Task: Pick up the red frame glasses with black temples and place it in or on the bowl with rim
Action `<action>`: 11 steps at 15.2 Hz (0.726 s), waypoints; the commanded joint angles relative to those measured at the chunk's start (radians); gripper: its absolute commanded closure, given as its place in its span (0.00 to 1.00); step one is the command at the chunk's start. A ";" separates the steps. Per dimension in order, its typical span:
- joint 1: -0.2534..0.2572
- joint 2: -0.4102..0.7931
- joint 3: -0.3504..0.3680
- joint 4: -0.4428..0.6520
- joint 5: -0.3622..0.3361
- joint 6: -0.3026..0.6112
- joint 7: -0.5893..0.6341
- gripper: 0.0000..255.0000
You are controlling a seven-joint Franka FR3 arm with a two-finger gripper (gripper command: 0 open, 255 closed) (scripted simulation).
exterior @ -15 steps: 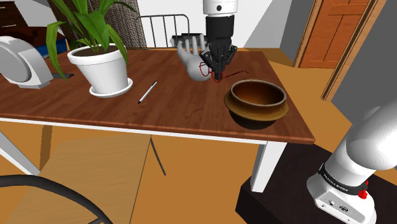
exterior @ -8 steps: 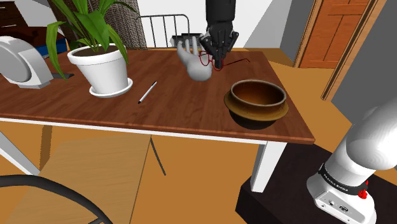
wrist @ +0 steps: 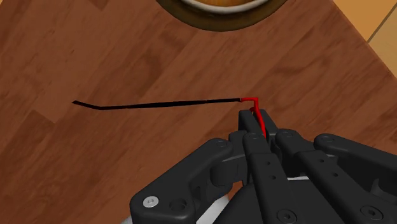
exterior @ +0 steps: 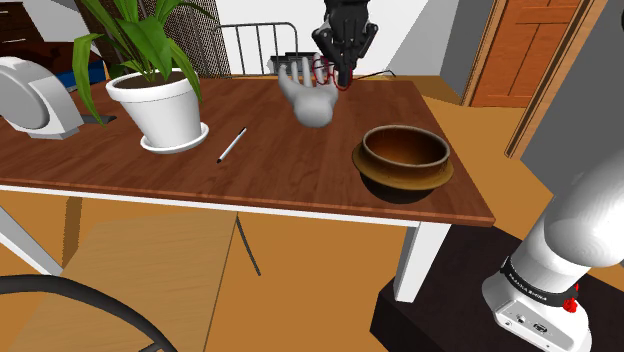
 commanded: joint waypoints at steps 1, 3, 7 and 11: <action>0.002 0.021 0.005 0.052 -0.008 -0.033 0.009 1.00; 0.005 0.043 0.011 0.105 -0.018 -0.066 0.018 1.00; 0.019 -0.042 0.019 0.029 0.026 -0.064 0.048 1.00; 0.043 -0.145 0.034 -0.053 0.081 -0.068 0.095 1.00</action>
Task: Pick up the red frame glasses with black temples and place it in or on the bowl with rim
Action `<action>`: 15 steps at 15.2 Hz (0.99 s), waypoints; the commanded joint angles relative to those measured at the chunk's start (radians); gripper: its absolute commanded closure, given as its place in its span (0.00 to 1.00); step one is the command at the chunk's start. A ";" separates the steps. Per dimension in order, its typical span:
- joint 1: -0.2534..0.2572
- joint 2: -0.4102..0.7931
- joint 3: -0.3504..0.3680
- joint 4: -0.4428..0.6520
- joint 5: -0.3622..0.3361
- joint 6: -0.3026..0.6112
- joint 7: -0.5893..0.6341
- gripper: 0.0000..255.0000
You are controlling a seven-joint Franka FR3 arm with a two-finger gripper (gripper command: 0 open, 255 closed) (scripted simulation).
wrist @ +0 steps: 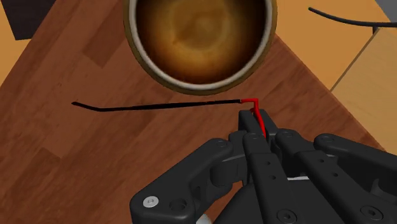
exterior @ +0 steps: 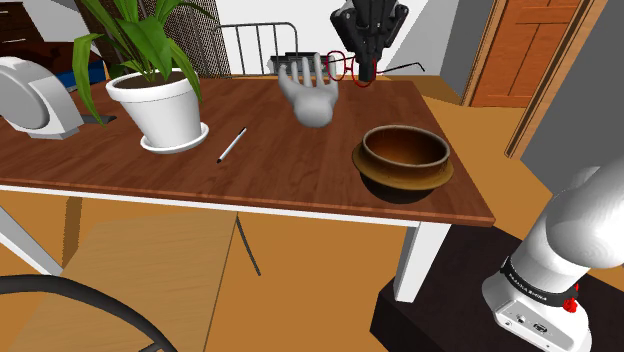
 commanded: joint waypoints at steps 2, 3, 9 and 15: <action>0.020 -0.079 0.012 -0.066 0.044 0.000 0.039 1.00; 0.028 -0.101 0.018 -0.080 0.057 -0.004 0.054 1.00; 0.065 -0.206 0.045 -0.170 0.122 0.003 0.119 1.00; 0.075 -0.259 0.038 -0.298 0.138 0.081 0.096 1.00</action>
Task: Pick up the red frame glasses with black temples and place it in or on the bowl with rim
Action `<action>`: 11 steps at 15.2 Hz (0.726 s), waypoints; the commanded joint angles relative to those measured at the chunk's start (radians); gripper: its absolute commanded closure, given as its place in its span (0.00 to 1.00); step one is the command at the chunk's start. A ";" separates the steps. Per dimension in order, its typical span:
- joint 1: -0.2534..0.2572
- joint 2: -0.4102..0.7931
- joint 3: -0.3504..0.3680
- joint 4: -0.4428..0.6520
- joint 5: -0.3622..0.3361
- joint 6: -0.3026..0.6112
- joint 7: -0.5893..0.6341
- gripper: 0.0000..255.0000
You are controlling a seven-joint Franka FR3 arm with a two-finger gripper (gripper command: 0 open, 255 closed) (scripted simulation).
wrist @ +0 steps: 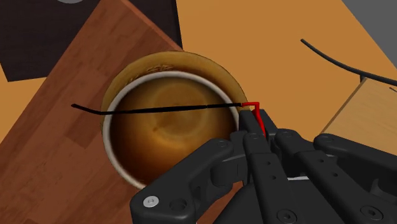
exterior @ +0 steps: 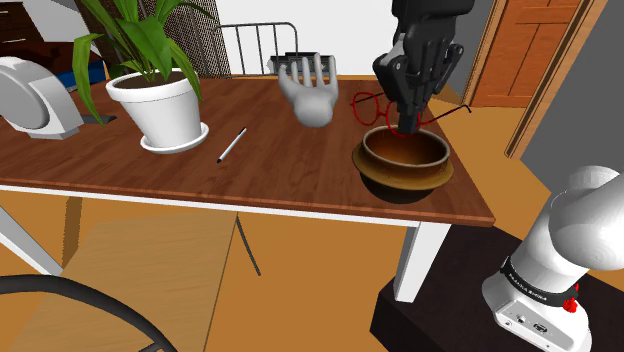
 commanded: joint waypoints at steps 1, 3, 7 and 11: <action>0.005 -0.021 -0.004 -0.047 0.007 0.027 -0.009 1.00; 0.008 -0.036 -0.004 -0.086 0.012 0.052 -0.015 1.00; 0.014 -0.058 -0.003 -0.151 0.020 0.095 -0.025 1.00; 0.014 -0.058 -0.003 -0.151 0.020 0.095 -0.025 1.00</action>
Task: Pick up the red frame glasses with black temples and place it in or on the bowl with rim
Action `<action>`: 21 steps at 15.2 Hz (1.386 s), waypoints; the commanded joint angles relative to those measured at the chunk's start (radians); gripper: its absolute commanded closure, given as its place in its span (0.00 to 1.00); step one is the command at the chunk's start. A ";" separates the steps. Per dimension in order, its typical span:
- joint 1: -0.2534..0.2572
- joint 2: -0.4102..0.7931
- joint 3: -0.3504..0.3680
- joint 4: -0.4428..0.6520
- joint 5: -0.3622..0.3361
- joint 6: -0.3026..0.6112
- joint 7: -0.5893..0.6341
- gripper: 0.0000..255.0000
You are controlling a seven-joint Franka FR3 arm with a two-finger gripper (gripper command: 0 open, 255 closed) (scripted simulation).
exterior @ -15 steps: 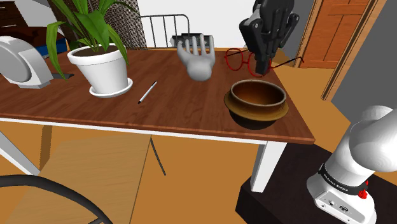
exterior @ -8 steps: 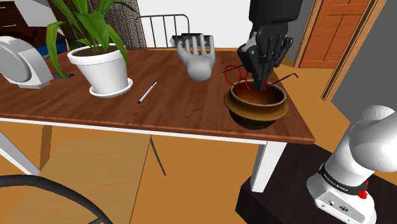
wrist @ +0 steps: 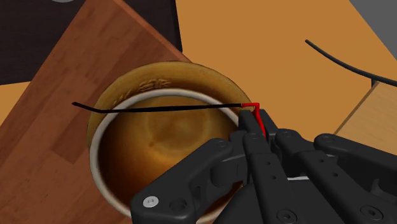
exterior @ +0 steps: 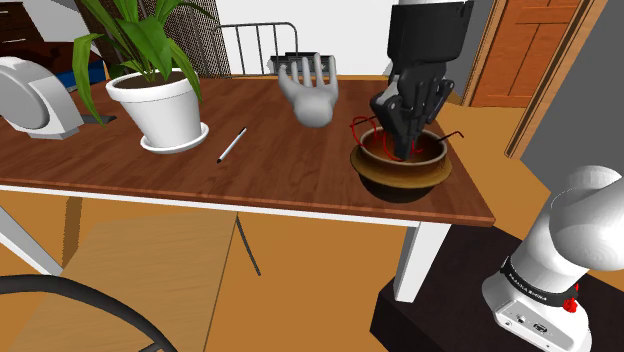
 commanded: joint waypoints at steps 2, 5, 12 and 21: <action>0.000 0.000 0.000 -0.002 0.000 0.000 0.000 1.00; 0.000 0.000 0.000 -0.002 0.000 0.000 0.000 0.00; -0.014 0.056 0.000 0.145 -0.020 -0.093 0.021 0.00; -0.018 0.073 0.002 0.187 -0.026 -0.119 0.028 0.00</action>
